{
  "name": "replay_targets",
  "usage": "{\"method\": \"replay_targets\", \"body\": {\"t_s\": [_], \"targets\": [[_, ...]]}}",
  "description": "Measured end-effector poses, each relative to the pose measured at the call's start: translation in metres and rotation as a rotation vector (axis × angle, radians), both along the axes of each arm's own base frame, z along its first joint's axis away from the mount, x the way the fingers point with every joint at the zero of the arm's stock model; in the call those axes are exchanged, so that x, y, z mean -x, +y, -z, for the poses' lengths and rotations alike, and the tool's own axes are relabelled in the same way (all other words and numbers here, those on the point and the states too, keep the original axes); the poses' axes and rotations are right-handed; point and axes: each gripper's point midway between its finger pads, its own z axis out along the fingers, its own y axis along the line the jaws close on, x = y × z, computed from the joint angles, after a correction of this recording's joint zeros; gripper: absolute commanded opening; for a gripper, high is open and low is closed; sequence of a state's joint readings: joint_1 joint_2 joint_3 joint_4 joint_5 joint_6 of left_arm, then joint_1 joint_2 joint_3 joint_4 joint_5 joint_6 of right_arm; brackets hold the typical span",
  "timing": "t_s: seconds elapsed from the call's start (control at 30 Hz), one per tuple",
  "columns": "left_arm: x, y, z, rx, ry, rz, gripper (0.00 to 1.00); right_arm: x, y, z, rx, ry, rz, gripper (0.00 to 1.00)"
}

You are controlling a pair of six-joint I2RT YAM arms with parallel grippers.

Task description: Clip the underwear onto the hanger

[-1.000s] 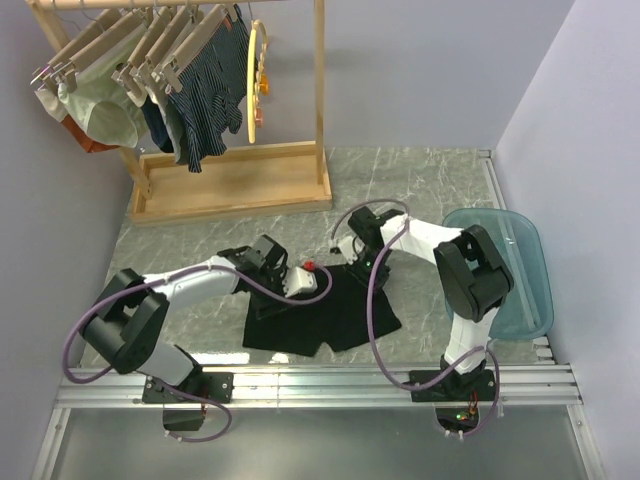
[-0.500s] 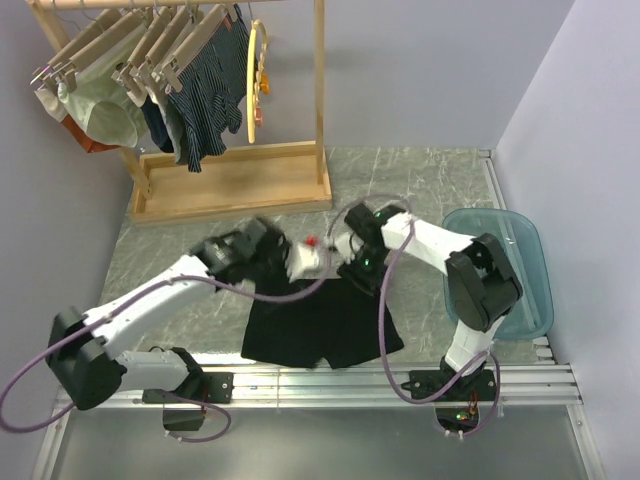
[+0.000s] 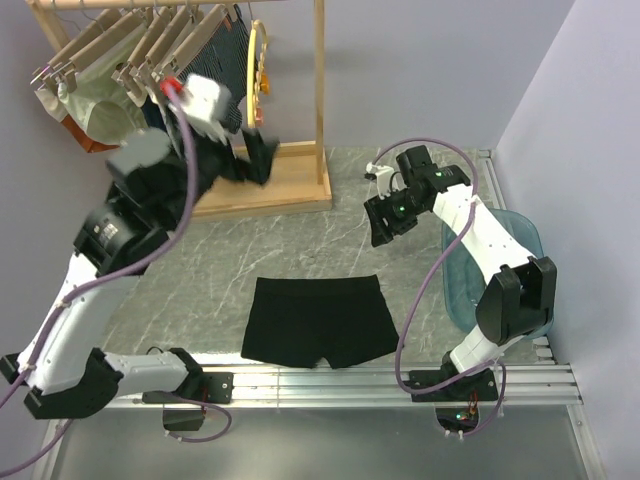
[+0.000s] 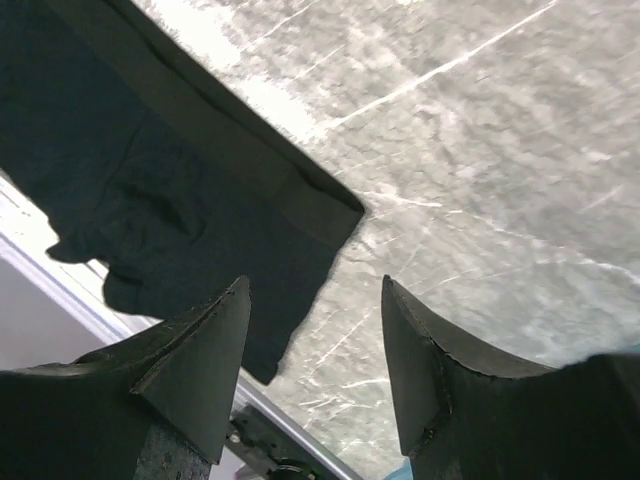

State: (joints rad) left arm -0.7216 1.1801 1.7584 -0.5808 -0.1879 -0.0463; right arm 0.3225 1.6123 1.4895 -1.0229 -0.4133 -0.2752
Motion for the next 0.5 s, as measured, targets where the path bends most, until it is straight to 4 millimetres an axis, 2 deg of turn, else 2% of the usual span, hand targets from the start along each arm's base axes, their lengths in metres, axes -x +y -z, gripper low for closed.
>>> {"method": "replay_targets", "body": {"t_s": [0.13, 0.17, 0.23, 0.3, 0.4, 0.5], "targets": [[-0.033, 0.033, -0.058, 0.146, -0.059, -0.215, 0.99, 0.006, 0.002, 0.002, -0.015, 0.029, 0.008, 0.63], [-0.045, 0.04, -0.063, 0.166, -0.06, -0.267, 0.99, 0.006, 0.003, 0.002, -0.02, 0.033, 0.01, 0.63], [-0.069, 0.05, -0.06, 0.177, -0.04, -0.343, 0.99, 0.007, 0.004, 0.001, -0.025, 0.037, 0.014, 0.63], [-0.092, 0.05, -0.045, 0.164, -0.005, -0.381, 0.99, 0.007, 0.004, 0.001, -0.028, 0.039, 0.014, 0.63], [-0.123, 0.045, -0.004, 0.104, 0.071, -0.413, 0.99, 0.009, 0.004, 0.004, -0.031, 0.046, 0.015, 0.63], [-0.138, 0.039, 0.036, 0.045, 0.139, -0.418, 0.98, 0.014, 0.004, 0.009, -0.03, 0.068, 0.017, 0.62]]}}
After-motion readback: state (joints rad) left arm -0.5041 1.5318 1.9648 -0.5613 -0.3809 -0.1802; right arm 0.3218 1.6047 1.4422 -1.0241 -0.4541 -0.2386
